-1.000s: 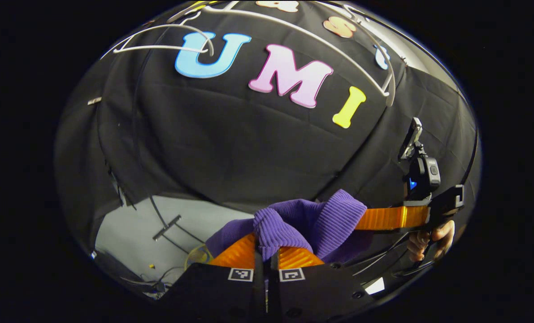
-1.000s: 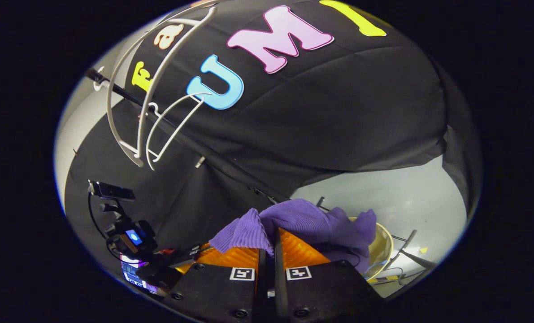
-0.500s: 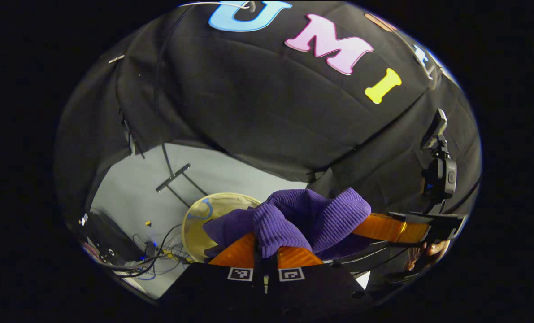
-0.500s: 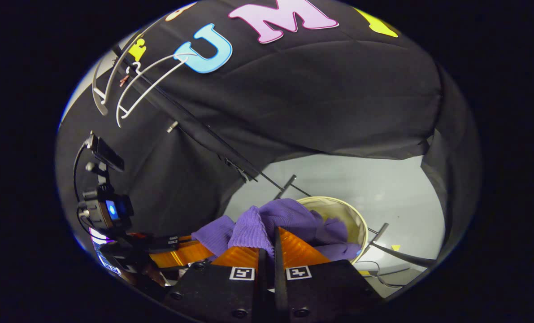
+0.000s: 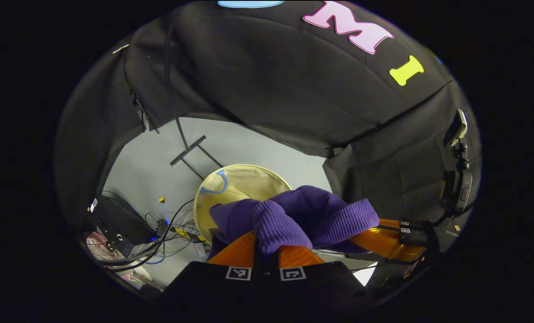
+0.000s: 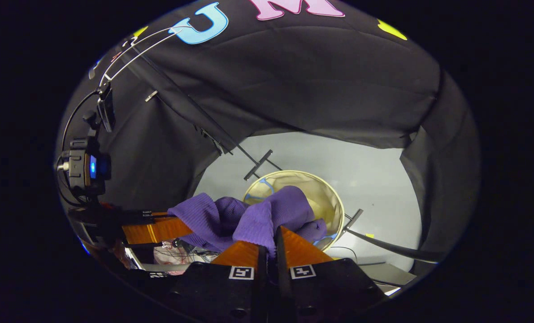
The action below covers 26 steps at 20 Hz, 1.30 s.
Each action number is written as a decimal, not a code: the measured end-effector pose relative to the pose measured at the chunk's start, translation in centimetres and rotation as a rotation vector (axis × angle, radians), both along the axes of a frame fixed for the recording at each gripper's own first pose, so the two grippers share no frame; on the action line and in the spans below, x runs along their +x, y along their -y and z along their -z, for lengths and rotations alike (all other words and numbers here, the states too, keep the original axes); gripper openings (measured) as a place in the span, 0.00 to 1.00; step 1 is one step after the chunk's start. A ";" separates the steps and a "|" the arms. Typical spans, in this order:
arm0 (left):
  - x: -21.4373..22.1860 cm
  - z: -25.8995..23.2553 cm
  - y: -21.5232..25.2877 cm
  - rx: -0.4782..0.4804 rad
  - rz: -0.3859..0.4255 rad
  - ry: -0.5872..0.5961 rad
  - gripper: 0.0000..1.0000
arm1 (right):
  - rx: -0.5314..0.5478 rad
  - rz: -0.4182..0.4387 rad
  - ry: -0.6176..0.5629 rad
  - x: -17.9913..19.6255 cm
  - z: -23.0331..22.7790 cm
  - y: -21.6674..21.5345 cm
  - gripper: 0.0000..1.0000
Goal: Grasp the clothes on the hanger with both hands and then place them into the laundry hamper below.
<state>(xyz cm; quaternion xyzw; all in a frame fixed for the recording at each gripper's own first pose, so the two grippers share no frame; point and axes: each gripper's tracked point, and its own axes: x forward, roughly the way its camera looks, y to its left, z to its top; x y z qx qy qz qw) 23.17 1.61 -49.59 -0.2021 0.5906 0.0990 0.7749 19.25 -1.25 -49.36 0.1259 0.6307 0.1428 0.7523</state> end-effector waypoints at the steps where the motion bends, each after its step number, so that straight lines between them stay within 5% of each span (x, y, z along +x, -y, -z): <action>1: -0.1 0.0 0.0 -0.003 -0.001 0.000 0.10 | 0.001 0.002 -0.002 0.0 -0.1 0.1 0.23; 2: -0.4 0.1 0.0 -0.005 0.000 -0.002 0.10 | 0.005 0.005 0.001 0.1 -0.1 0.0 0.23; 4: -1.1 0.7 0.1 -0.023 -0.004 -0.029 0.13 | 0.020 0.002 0.025 0.9 -1.3 -0.3 0.49; 7: -1.6 1.4 0.7 -0.032 -0.057 -0.042 0.77 | -0.014 -0.052 0.088 1.6 -1.4 -0.1 0.98; 8: -0.9 0.5 -0.3 -0.022 -0.050 -0.041 0.98 | -0.014 -0.063 0.098 1.9 -1.7 -0.1 0.99; 19: -1.2 -0.6 -0.5 -0.023 -0.006 -0.003 0.95 | -0.007 -0.026 0.105 1.6 -2.1 0.5 0.99; 26: -0.7 -4.9 -1.7 0.036 -0.003 0.183 0.95 | 0.008 0.033 0.182 1.1 -4.9 0.0 0.99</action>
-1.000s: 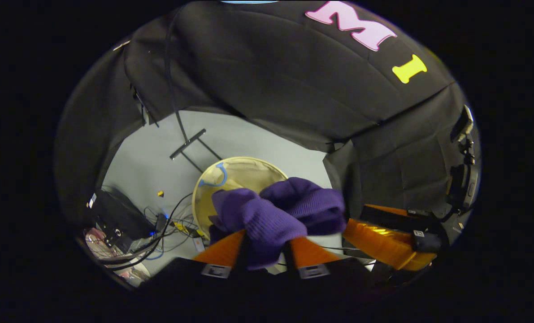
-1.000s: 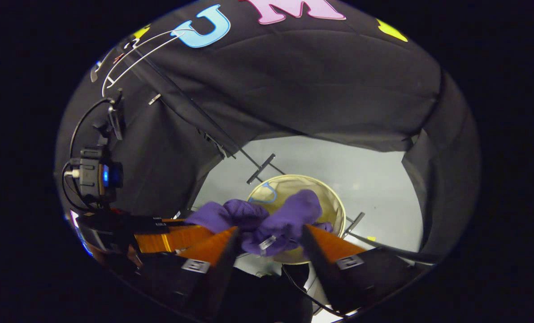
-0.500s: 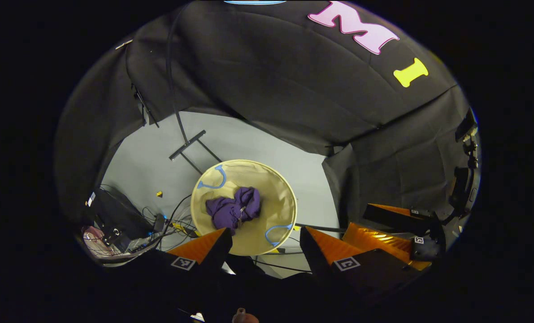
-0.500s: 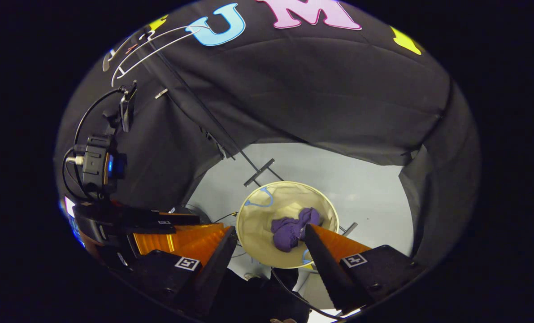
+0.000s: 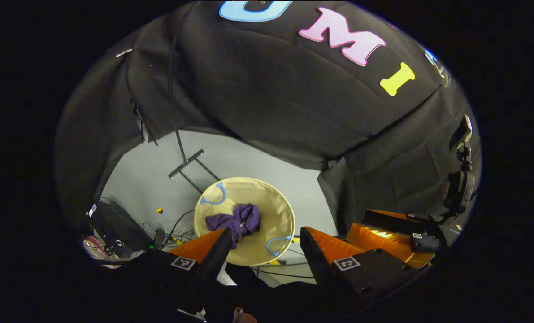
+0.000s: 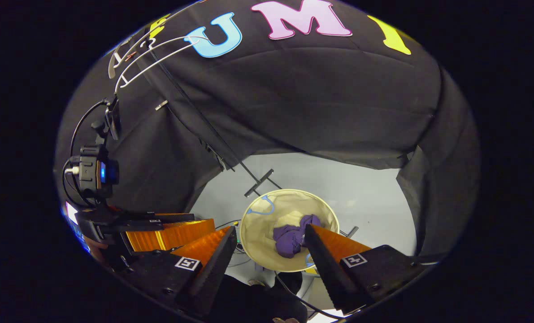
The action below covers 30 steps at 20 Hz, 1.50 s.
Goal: Grasp the clothes on the hanger with both hands and then place them into the laundry hamper below.
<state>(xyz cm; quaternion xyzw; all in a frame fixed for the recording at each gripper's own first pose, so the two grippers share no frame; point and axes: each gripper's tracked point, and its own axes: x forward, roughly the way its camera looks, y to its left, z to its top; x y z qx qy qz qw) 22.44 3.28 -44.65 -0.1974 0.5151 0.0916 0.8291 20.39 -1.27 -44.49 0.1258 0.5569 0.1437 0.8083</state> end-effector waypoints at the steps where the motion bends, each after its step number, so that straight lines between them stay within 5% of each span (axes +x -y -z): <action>1: -0.1 -1.0 -0.2 0.014 0.008 0.034 0.95 | 0.003 0.013 0.013 -0.2 -0.6 -0.1 0.99; 9: -3.1 -13.4 -1.0 0.174 0.169 0.386 0.95 | 0.030 0.096 0.367 0.8 -12.2 -3.6 0.98; 14: -7.0 -20.9 -0.1 0.240 0.283 0.634 0.95 | 0.017 0.098 0.616 -2.0 -20.3 -6.0 0.98; 22: -14.0 -31.0 0.5 0.365 0.329 0.982 0.95 | -0.083 0.242 0.989 -7.3 -33.1 -5.8 0.98; 30: -19.1 -36.4 0.4 0.411 0.293 1.154 0.95 | -0.171 0.372 1.106 -13.6 -39.8 -4.8 1.00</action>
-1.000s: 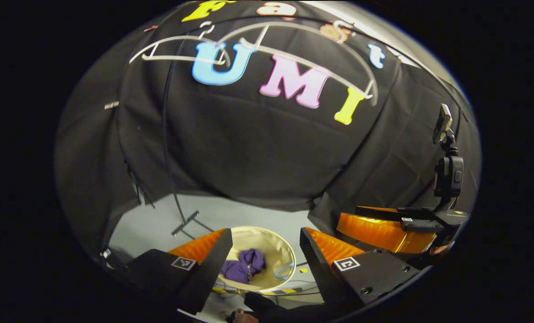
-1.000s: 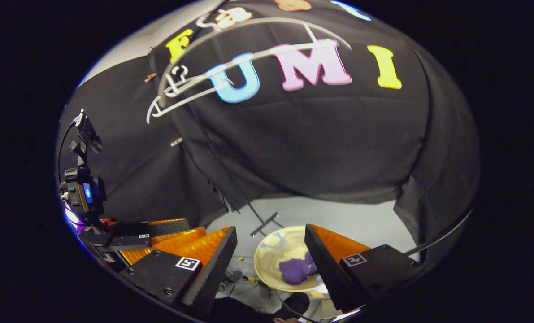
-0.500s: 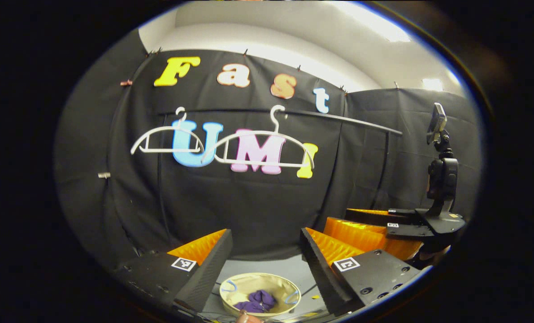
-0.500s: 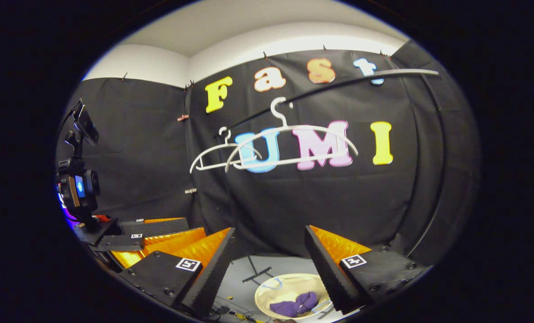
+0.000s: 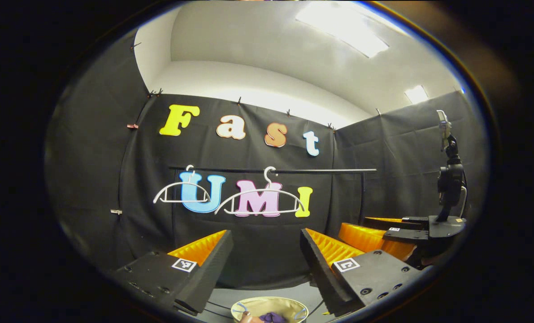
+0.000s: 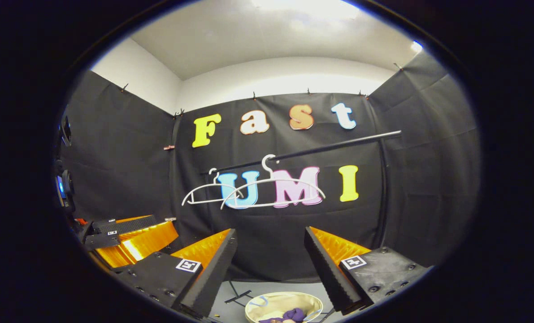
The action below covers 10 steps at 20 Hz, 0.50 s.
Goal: Grasp the clothes on the hanger with both hands and then place them into the laundry hamper below.
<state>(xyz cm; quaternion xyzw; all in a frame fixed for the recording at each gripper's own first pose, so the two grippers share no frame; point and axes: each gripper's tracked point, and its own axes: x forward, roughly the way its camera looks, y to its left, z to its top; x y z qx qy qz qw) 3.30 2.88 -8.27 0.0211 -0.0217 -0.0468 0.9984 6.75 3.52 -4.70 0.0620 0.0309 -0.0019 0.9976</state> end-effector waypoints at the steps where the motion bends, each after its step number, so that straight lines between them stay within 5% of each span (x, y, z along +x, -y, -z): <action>1: -0.4 -0.2 0.2 0.003 0.001 0.000 0.92 | 0.004 0.010 0.007 -0.2 -0.3 0.1 0.95; 10: -0.6 -0.5 2.5 -0.038 -0.038 -0.016 0.95 | 0.023 -0.041 0.024 -0.8 -2.0 1.4 0.97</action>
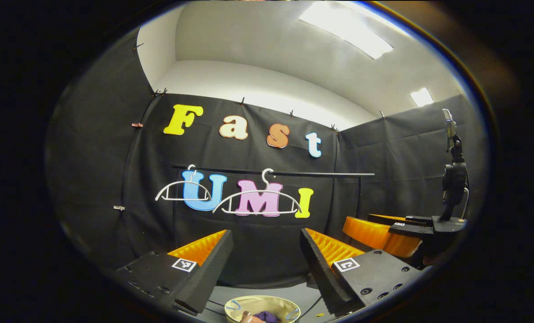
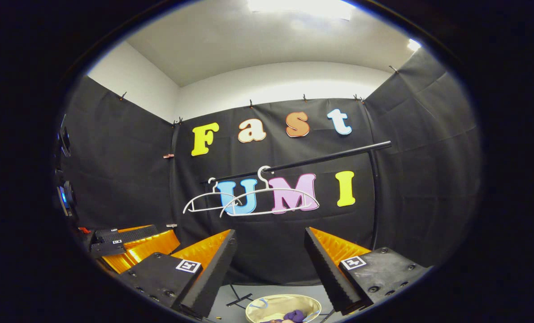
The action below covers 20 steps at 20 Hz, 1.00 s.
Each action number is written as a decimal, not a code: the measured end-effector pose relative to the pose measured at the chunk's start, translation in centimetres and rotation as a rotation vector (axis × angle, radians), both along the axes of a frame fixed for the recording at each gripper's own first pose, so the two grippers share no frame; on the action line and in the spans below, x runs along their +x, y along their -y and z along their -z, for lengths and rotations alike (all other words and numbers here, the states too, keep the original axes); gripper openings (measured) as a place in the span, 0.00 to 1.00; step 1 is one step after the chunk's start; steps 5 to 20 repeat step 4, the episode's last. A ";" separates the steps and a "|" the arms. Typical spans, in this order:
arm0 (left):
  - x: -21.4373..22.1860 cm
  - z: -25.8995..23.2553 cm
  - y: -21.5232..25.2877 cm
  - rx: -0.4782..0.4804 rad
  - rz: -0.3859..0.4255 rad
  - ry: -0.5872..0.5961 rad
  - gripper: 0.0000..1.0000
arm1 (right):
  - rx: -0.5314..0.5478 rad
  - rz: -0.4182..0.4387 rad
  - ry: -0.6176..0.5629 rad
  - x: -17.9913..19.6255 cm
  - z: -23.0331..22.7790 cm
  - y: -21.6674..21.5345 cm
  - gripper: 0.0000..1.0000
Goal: Grasp the clothes on the hanger with both hands and then place them into the laundry hamper below.
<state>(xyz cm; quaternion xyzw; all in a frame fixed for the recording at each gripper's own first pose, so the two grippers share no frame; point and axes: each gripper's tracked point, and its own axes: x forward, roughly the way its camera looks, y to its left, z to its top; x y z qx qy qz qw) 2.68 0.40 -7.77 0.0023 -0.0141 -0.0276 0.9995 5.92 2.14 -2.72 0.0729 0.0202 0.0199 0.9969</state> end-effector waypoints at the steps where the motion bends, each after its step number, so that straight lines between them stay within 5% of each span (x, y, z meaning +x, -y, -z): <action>1: 0.0 0.1 0.0 0.003 -0.013 -0.006 0.95 | -0.003 -0.014 0.000 0.0 0.0 0.0 0.97; 20: 0.1 0.0 0.5 0.012 -0.030 -0.003 0.92 | -0.010 -0.034 0.003 0.5 0.0 0.2 1.00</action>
